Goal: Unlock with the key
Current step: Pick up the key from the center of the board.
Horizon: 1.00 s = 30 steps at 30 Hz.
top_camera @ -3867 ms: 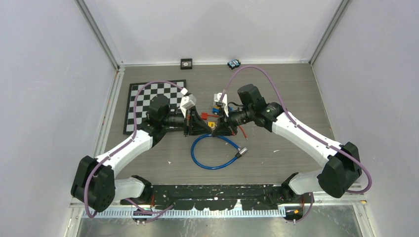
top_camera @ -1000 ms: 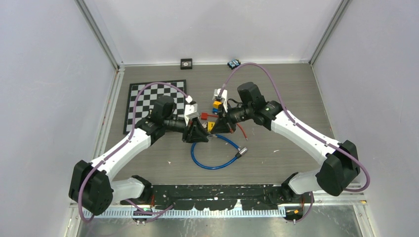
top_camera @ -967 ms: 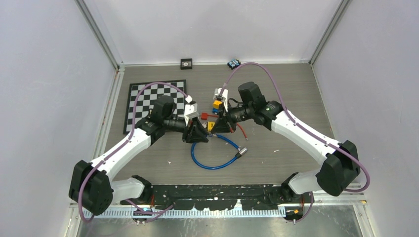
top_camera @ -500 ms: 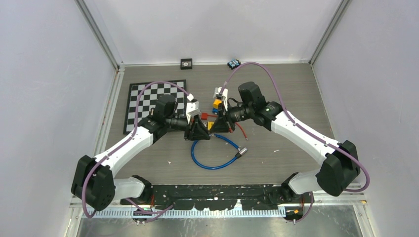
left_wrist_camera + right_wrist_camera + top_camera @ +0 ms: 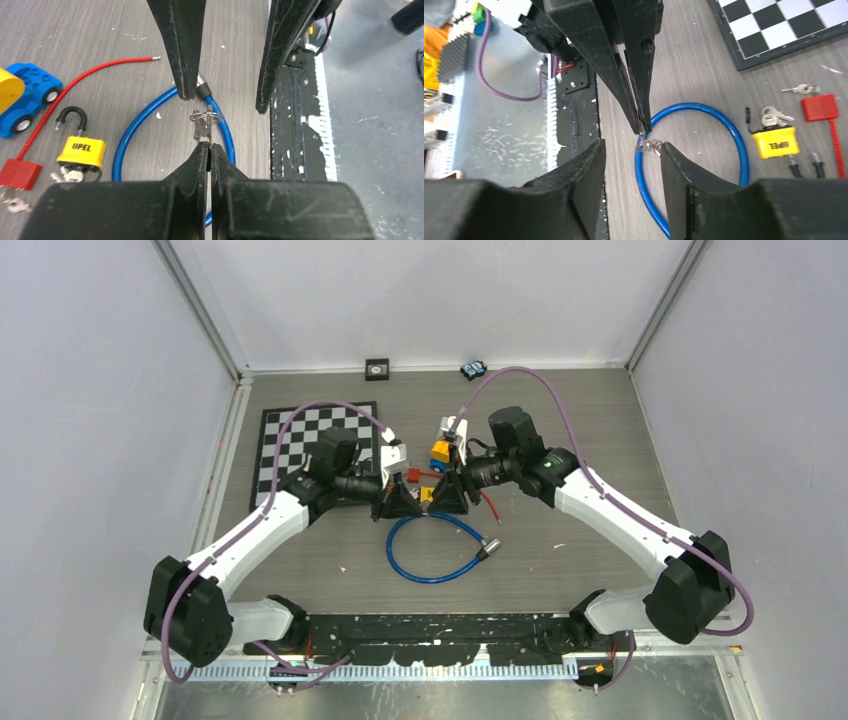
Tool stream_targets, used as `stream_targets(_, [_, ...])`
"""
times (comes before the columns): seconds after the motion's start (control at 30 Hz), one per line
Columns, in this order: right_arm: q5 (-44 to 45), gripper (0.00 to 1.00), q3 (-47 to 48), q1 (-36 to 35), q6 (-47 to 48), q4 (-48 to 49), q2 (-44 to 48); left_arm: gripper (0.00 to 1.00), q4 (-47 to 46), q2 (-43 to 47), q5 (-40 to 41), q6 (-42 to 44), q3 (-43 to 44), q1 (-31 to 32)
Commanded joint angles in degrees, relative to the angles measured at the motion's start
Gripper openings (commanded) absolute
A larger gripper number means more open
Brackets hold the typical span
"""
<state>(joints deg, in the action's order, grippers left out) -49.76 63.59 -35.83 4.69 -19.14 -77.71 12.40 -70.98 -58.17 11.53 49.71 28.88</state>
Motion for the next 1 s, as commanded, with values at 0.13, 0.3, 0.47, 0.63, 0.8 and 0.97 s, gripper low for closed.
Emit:
stream_targets(0.13, [0.64, 0.54, 3.63, 0.15, 4.27, -4.23, 1.93, 0.00, 17.81, 1.43, 5.97, 10.40, 7.56, 2.45])
stream_targets(0.3, [1.15, 0.54, 3.47, -0.85, 4.98, -3.78, 0.66, 0.00, 18.27, 1.73, 5.73, 10.59, 7.13, 3.02])
stream_targets(0.47, [0.50, 0.54, 3.99, -2.08, 5.07, -3.87, -0.40, 0.00, 17.94, 1.72, 4.95, 10.11, 6.99, 3.09])
stream_targets(0.63, [0.71, 0.49, 4.63, -3.36, 5.44, -4.11, -2.37, 0.00, 17.06, 1.80, 4.31, 9.60, 6.46, 3.05])
stream_targets(0.8, [1.00, 0.44, 5.83, -4.31, 6.56, -5.20, -3.68, 0.00, 16.65, 1.95, 4.21, 9.56, 5.93, 3.04])
stream_targets(0.97, [1.31, 0.44, 6.84, -4.85, 7.24, -6.23, -4.30, 0.00, 16.60, 2.07, 3.96, 9.56, 5.50, 3.06])
